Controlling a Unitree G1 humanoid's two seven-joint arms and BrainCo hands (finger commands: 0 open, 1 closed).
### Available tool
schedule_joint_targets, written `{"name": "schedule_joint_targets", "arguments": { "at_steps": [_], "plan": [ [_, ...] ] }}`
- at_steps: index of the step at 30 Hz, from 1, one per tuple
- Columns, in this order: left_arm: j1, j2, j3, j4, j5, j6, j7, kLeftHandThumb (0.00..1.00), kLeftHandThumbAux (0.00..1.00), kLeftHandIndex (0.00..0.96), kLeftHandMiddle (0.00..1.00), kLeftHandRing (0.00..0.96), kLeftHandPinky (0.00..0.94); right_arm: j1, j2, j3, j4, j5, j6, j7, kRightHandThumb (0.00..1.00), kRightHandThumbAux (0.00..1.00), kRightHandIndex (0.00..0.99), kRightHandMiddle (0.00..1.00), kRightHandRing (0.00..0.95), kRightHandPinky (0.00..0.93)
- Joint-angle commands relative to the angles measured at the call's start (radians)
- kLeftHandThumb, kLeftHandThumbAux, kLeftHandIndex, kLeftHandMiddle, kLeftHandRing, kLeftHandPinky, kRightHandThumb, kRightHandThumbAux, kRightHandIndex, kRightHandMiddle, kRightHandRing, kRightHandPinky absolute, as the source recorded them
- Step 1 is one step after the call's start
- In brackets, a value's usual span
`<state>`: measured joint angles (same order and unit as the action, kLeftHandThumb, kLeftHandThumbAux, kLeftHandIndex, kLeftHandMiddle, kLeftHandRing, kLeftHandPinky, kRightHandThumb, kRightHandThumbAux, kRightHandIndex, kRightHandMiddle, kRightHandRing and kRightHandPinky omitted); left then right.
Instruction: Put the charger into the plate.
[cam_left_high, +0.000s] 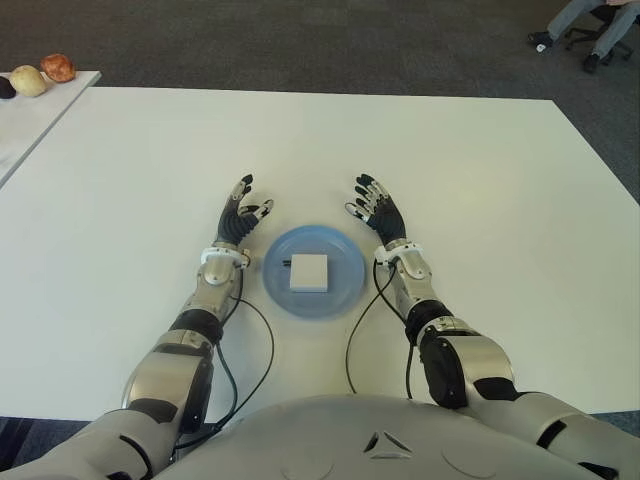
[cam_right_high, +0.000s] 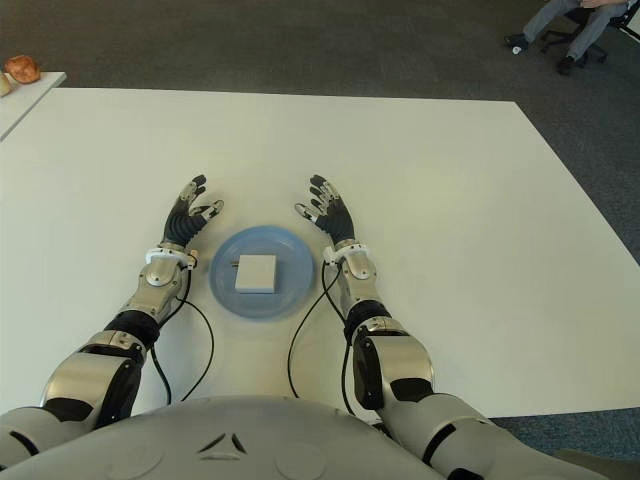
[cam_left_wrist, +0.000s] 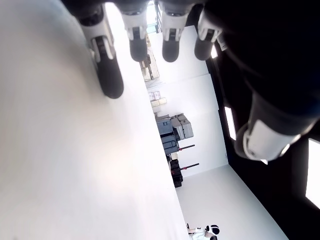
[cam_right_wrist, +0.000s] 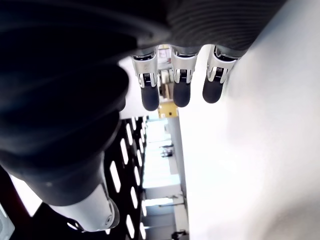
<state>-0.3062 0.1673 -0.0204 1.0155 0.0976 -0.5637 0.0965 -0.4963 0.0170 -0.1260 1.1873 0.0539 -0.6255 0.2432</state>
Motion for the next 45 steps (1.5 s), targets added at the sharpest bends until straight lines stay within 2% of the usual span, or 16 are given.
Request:
{"name": "schedule_joint_targets", "arguments": {
  "at_steps": [1,5,9,14,18,22,29,35,45],
  "plan": [
    [0.096,-0.009,-0.015,0.053,0.016,0.106,-0.032,0.000,0.610,0.039,0.051,0.034,0.003,0.025,-0.025,0.028,0.053,-0.052,0.041,-0.051,0.000,0.850,0.103,0.120,0.081,0.099],
    [0.100,-0.009,-0.013,0.046,0.015,0.107,-0.033,0.000,0.613,0.041,0.051,0.034,0.005,0.025,-0.029,0.042,0.058,-0.068,0.042,-0.073,0.000,0.849,0.099,0.117,0.084,0.106],
    [0.105,-0.020,0.009,0.030,-0.015,0.118,-0.040,0.000,0.615,0.041,0.057,0.042,0.032,0.039,-0.046,0.085,0.059,-0.127,0.053,-0.141,0.000,0.827,0.091,0.113,0.088,0.112],
    [0.111,-0.032,0.038,0.009,-0.060,0.135,-0.057,0.000,0.590,0.037,0.071,0.060,0.064,0.052,-0.063,0.131,0.053,-0.187,0.065,-0.218,0.005,0.746,0.078,0.117,0.098,0.089],
    [0.116,-0.038,0.061,-0.002,-0.085,0.137,-0.073,0.000,0.583,0.037,0.078,0.069,0.078,0.055,-0.069,0.141,0.052,-0.198,0.071,-0.231,0.003,0.721,0.070,0.112,0.092,0.071],
    [0.121,-0.043,0.077,-0.009,-0.106,0.132,-0.089,0.000,0.587,0.035,0.086,0.077,0.085,0.053,-0.060,0.088,0.054,-0.121,0.089,-0.138,0.000,0.717,0.060,0.105,0.080,0.057],
    [0.128,-0.048,0.092,-0.021,-0.114,0.125,-0.111,0.000,0.597,0.028,0.086,0.079,0.084,0.048,-0.049,0.015,0.059,-0.029,0.121,-0.038,0.005,0.726,0.055,0.105,0.069,0.054],
    [0.132,-0.048,0.092,-0.026,-0.108,0.120,-0.108,0.000,0.590,0.024,0.082,0.074,0.067,0.048,-0.044,-0.009,0.059,-0.001,0.124,-0.015,0.007,0.730,0.052,0.092,0.051,0.040],
    [0.141,-0.052,0.093,-0.045,-0.090,0.130,-0.052,0.000,0.608,0.042,0.105,0.099,0.102,0.050,-0.027,-0.045,0.056,0.026,0.114,-0.032,0.000,0.736,0.030,0.051,0.008,0.016]
  ]
}}
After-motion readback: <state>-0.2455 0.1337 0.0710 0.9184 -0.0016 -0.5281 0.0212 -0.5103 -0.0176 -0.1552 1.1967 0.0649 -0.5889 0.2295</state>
